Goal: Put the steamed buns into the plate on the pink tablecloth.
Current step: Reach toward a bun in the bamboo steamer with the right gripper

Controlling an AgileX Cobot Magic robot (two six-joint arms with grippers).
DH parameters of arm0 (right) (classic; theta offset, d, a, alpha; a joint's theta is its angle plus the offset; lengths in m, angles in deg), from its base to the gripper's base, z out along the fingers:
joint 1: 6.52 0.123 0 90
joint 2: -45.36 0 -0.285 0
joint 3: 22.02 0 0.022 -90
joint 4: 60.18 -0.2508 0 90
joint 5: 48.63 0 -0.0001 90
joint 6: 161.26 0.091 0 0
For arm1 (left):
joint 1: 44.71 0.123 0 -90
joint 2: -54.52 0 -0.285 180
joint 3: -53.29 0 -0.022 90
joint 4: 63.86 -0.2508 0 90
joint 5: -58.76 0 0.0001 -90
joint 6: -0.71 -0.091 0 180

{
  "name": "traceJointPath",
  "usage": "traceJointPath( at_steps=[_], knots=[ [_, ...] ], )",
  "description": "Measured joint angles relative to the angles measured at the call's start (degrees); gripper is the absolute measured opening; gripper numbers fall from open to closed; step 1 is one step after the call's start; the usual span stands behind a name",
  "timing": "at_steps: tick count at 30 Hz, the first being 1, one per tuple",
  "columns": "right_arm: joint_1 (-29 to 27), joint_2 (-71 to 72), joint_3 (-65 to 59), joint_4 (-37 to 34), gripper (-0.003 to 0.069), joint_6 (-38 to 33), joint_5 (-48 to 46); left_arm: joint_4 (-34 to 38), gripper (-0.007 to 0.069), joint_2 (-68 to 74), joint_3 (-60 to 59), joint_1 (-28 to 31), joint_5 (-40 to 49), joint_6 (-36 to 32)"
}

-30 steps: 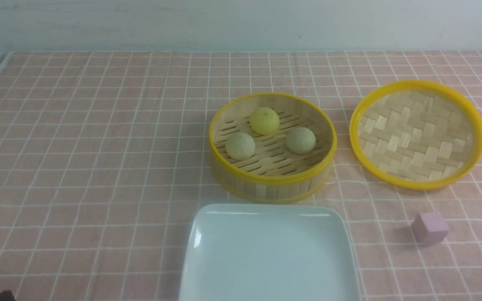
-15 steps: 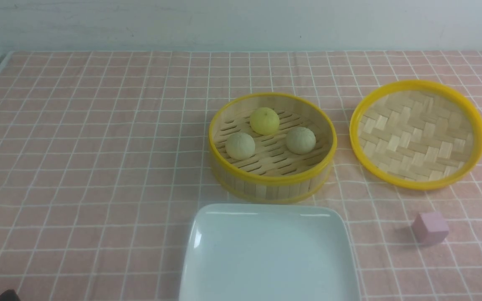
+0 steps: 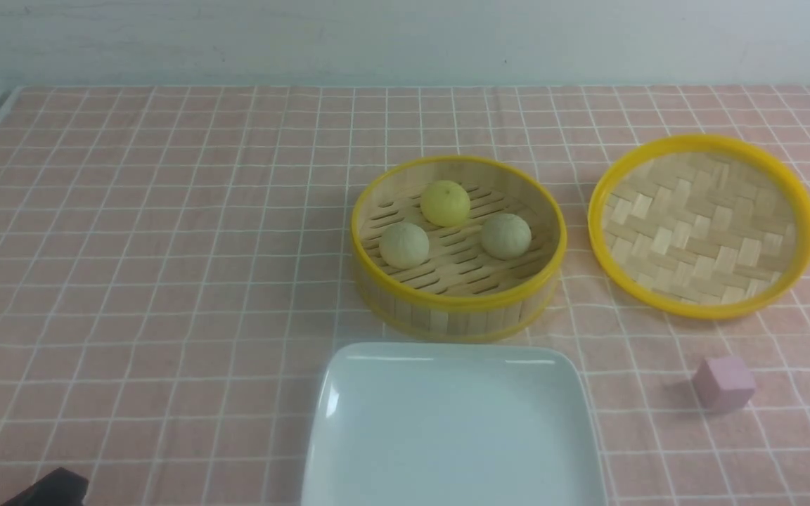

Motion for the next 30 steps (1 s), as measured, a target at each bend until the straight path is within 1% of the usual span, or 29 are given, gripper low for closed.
traceJointPath(
  at_steps=[1,3,5,7,8,9,10,11,12,13,14,15,17,20,21,22,25,26,29,30],
  knots=[
    [0.0,0.0,0.3,0.0,0.0229,-0.8,-0.1,-0.1,0.0213,0.0,0.3,0.0,0.4,-0.7],
    [0.0,-0.4,5.8,0.9,0.0186,-8.0,-0.9,-1.9,0.0153,0.0,4.5,0.0,3.5,-8.0],
    [0.0,-3.6,11.9,3.7,0.0125,-14.1,-2.9,-4.4,0.0087,0.7,10.0,0.0,6.5,-13.6],
    [0.0,-9.9,18.3,8.6,0.0052,-19.1,-7.4,-7.3,0.0028,4.0,16.2,0.0,11.3,-17.5],
    [0.0,-13.1,20.8,11.0,0.0029,-20.2,-9.9,-8.6,0.0015,6.0,17.6,0.0,13.8,-18.2],
    [0.0,-17.6,23.6,14.3,0.0010,-21.4,-13.6,-10.0,0.0006,8.7,19.7,0.0,17.2,-19.3],
    [0.0,-18.6,24.2,15.0,0.0008,-21.7,-14.3,-10.2,0.0004,9.3,20.4,0.0,17.9,-19.6],
    [0.0,-27.7,29.0,20.5,0.0000,-22.0,-21.7,-12.1,-0.0001,14.9,22.7,0.0,24.0,-20.5],
    [0.0,-27.7,29.6,21.0,0.0000,-21.9,-21.7,-12.3,-0.0001,15.6,23.2,0.0,24.6,-20.8],
    [0.0,-35.0,33.2,23.2,0.0002,-21.7,-27.3,-12.9,-0.0001,19.9,24.2,0.0,28.4,-21.5],
    [0.0,-38.0,34.9,23.4,0.0006,-21.7,-29.3,-13.0,-0.0001,21.7,24.6,0.0,29.8,-22.0],
    [0.6,-45.5,38.5,22.4,0.0013,-22.7,-33.4,-13.2,-0.0001,25.5,25.0,0.0,31.9,-23.3],
    [1.7,-51.2,41.9,19.6,0.0020,-25.1,-35.1,-13.1,-0.0001,28.9,25.1,0.0,32.8,-24.2],
    [7.6,-63.6,49.7,9.4,0.0046,-35.8,-34.3,-13.0,-0.0001,35.9,25.4,0.0,33.1,-26.1],
    [8.3,-64.3,50.1,9.0,0.0047,-36.7,-34.1,-13.0,-0.0001,35.9,25.4,0.0,33.1,-26.1],
    [10.9,-69.4,53.6,6.9,0.0060,-39.2,-32.4,-13.0,-0.0001,38.3,25.4,0.0,33.1,-26.5],
    [15.0,-78.2,60.2,7.5,0.0095,-40.6,-29.4,-13.0,0.0000,40.3,25.4,0.0,33.0,-26.8],
    [15.2,-79.4,61.3,8.0,0.0097,-40.7,-29.1,-13.0,0.0000,40.4,25.4,0.0,33.0,-26.8],
    [19.2,-89.4,71.2,14.1,0.0165,-40.6,-27.3,-13.0,0.0006,40.7,25.4,0.0,32.9,-26.9],
    [19.4,-89.9,71.2,14.1,0.0169,-40.5,-27.1,-13.0,0.0006,40.7,25.4,0.0,32.9,-26.9]
  ],
)
